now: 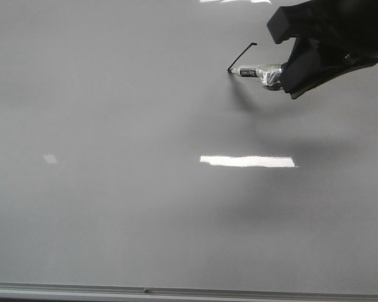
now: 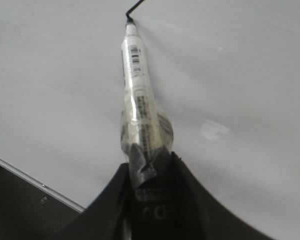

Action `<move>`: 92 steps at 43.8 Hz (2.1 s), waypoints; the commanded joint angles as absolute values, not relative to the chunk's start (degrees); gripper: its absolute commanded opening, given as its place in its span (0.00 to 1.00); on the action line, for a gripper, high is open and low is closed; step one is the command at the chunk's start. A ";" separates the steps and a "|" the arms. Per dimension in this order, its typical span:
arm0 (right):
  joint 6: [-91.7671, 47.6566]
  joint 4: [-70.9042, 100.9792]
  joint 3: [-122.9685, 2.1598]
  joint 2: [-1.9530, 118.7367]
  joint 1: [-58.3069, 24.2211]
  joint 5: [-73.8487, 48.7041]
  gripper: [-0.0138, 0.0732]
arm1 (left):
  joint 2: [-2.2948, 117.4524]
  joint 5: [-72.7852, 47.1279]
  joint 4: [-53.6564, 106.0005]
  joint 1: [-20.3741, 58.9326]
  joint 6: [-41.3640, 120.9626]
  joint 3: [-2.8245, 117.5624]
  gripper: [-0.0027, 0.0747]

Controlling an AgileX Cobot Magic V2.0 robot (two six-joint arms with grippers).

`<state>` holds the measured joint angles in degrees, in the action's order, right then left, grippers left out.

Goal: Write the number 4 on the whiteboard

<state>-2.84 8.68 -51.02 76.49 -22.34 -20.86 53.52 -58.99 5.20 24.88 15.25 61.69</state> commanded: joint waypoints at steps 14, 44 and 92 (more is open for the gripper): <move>-3.57 7.87 -52.88 72.70 -14.66 -24.15 0.08 | 52.84 -55.42 5.76 24.70 14.52 63.21 0.56; -5.23 7.92 -52.88 75.55 -19.78 -16.53 0.08 | 52.84 -55.42 5.76 24.70 14.52 63.21 0.56; -31.37 15.35 -52.86 55.72 -34.58 -61.34 0.08 | 60.07 -54.10 22.88 34.96 38.39 64.46 0.68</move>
